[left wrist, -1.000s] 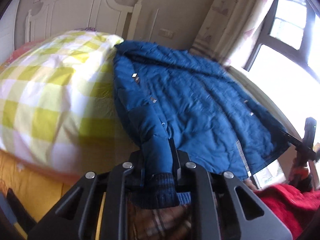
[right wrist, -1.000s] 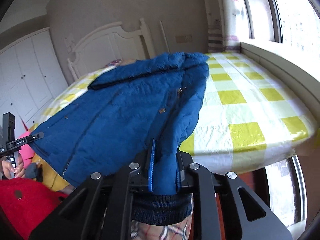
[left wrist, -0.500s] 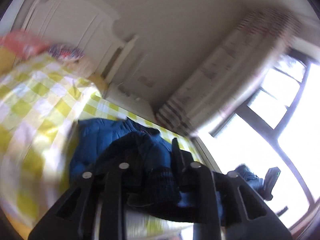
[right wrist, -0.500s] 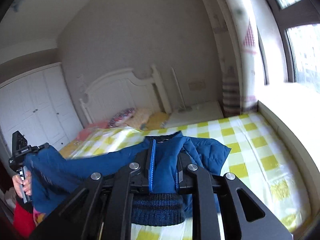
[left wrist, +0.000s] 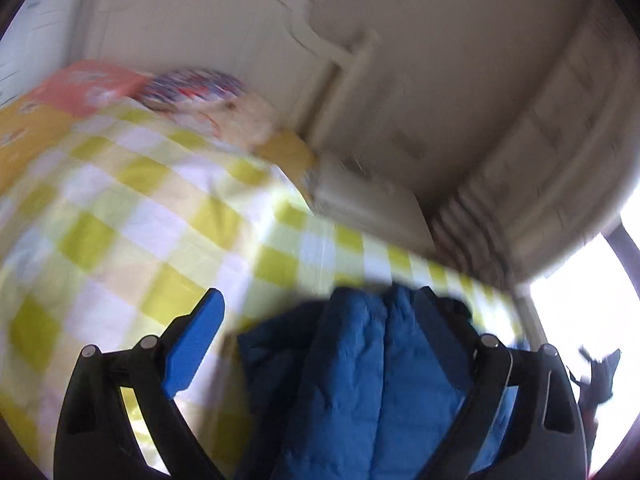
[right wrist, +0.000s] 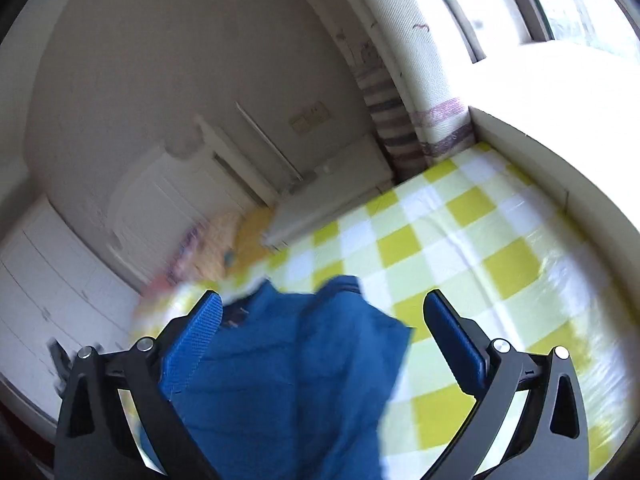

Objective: Fold large clothes

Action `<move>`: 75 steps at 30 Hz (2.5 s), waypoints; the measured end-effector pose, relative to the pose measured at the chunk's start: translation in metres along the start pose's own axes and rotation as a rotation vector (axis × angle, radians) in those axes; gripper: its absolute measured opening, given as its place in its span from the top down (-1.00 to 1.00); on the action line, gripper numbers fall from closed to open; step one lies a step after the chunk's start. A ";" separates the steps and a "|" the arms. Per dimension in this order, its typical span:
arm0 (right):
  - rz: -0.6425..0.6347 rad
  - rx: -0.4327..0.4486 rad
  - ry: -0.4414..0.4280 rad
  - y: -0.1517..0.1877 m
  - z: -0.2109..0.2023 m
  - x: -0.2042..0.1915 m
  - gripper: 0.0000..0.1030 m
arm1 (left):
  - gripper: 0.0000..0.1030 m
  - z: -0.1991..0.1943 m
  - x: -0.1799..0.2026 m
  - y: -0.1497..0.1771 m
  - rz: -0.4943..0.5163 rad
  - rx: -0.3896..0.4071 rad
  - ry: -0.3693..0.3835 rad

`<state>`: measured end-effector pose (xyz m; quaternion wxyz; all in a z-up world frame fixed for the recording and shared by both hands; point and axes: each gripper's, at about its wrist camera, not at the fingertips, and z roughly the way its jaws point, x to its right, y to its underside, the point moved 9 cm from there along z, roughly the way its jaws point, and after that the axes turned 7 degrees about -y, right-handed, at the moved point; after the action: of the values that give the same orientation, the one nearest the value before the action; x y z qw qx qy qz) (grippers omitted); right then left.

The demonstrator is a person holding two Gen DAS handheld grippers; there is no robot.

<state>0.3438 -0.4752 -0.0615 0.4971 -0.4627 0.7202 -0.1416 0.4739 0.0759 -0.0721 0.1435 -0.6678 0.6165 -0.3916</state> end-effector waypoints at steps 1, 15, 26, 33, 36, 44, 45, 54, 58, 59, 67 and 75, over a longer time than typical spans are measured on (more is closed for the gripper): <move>-0.036 -0.044 0.040 0.006 0.011 0.008 -0.91 | -0.92 0.008 0.004 0.005 0.013 -0.026 0.021; -0.179 -0.308 0.052 0.064 0.098 0.011 -0.91 | -0.95 0.134 0.054 0.056 0.071 -0.376 0.157; -0.444 -0.087 -0.011 0.042 0.031 -0.086 0.71 | 0.88 0.012 0.045 0.020 0.014 -0.048 0.249; -0.392 -0.073 0.075 -0.012 0.076 -0.097 0.71 | 0.73 0.029 0.038 -0.032 0.039 -0.039 0.107; -0.323 -0.212 0.185 0.014 0.139 -0.051 0.70 | 0.73 0.109 0.017 -0.008 -0.016 -0.185 0.020; -0.218 -0.263 0.283 0.038 0.147 -0.006 0.60 | -0.68 0.118 -0.003 -0.001 -0.004 -0.086 -0.124; -0.237 -0.248 0.298 0.032 0.140 -0.012 0.60 | -0.89 0.104 0.003 -0.010 0.009 -0.031 -0.133; -0.491 -0.139 0.318 0.026 0.154 -0.119 -0.80 | -0.95 0.089 0.125 -0.017 0.318 0.021 -0.149; -0.522 -0.050 0.385 0.019 0.143 -0.120 -0.79 | -0.95 0.102 0.135 0.006 0.368 0.015 -0.153; -0.501 -0.050 0.341 0.019 0.143 -0.123 -0.79 | -0.95 0.111 0.135 0.009 0.373 0.013 -0.162; -0.537 -0.400 0.340 0.090 0.245 -0.103 -0.86 | -0.96 0.197 0.108 0.049 0.314 -0.194 -0.246; -0.425 -0.301 0.168 0.072 0.166 -0.107 -0.88 | -0.95 0.118 0.106 0.056 0.319 -0.088 -0.165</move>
<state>0.4549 -0.3084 -0.1236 0.3203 -0.6588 0.6586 -0.1721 0.5098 -0.0684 -0.1501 0.2246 -0.5969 0.7173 -0.2804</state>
